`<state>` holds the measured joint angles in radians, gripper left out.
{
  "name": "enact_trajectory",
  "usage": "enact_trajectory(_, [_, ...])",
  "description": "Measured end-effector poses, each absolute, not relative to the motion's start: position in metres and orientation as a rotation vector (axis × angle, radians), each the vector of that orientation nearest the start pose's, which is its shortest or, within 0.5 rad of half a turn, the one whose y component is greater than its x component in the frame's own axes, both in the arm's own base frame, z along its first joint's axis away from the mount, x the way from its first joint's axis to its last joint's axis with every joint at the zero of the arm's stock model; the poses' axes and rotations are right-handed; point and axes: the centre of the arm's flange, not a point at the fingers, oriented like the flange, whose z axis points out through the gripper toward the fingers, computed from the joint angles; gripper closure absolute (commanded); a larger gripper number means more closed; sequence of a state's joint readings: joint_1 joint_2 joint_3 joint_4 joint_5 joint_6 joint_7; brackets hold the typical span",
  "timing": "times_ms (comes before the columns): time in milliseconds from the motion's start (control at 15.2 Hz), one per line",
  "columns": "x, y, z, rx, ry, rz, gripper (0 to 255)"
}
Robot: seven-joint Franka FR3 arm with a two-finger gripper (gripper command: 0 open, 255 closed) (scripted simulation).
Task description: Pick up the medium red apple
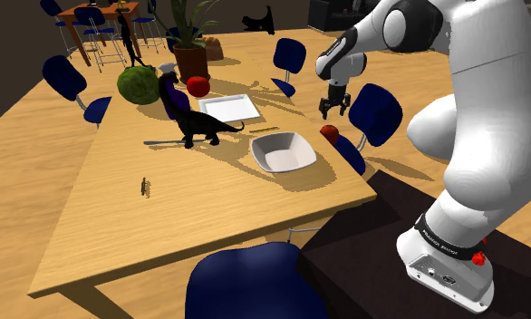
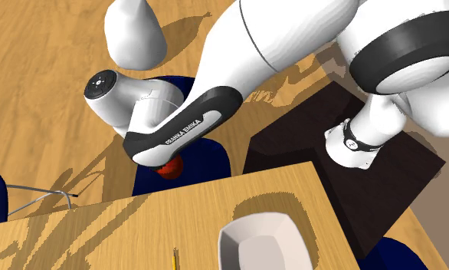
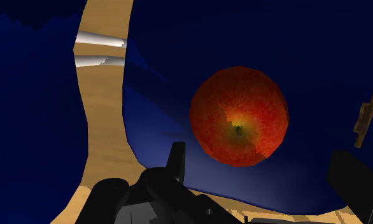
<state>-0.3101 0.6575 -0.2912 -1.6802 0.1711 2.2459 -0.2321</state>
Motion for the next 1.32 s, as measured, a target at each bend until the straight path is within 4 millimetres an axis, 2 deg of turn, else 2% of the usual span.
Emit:
enact_trajectory(462, [0.570, -0.365, 0.190, -3.087, 0.676, 0.117, 0])
enact_trajectory(528, [0.571, -0.365, 0.188, -3.087, 0.676, 0.116, 255])
enact_trajectory(1188, [0.571, -0.365, 0.187, -3.087, 0.676, 0.114, 255])
enact_trajectory(1320, [0.571, -0.364, 0.193, -3.087, 0.676, 0.116, 255])
